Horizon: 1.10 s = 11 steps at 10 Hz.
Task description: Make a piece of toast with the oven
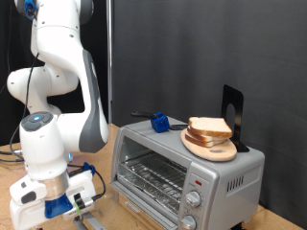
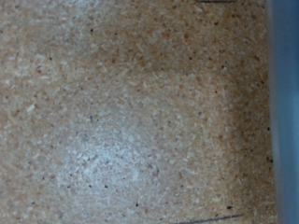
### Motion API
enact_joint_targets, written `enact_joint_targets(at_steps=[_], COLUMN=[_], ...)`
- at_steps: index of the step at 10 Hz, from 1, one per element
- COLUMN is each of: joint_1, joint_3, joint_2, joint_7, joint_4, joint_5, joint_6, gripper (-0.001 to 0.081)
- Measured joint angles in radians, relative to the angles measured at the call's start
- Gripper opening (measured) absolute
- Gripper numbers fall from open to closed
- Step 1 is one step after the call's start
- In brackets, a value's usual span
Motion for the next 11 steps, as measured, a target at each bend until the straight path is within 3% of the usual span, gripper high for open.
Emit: enact_joint_targets(at_steps=[2,5,7,11], joint_1=[0.001,0.017,0.028,0.028], joint_3=[-0.004,-0.037,-0.066,-0.1], joint_2=[-0.003,-0.04,-0.072,-0.111], joint_7=[-0.002,0.029,0.052,0.058], joint_4=[0.006,-0.002,-0.016,-0.018], joint_5=[-0.034,-0.174,-0.262,-0.332], joint_6=[-0.017,-0.068,-0.058,-0.052], gripper=[0.0682,0.0682,0.0682,0.0682])
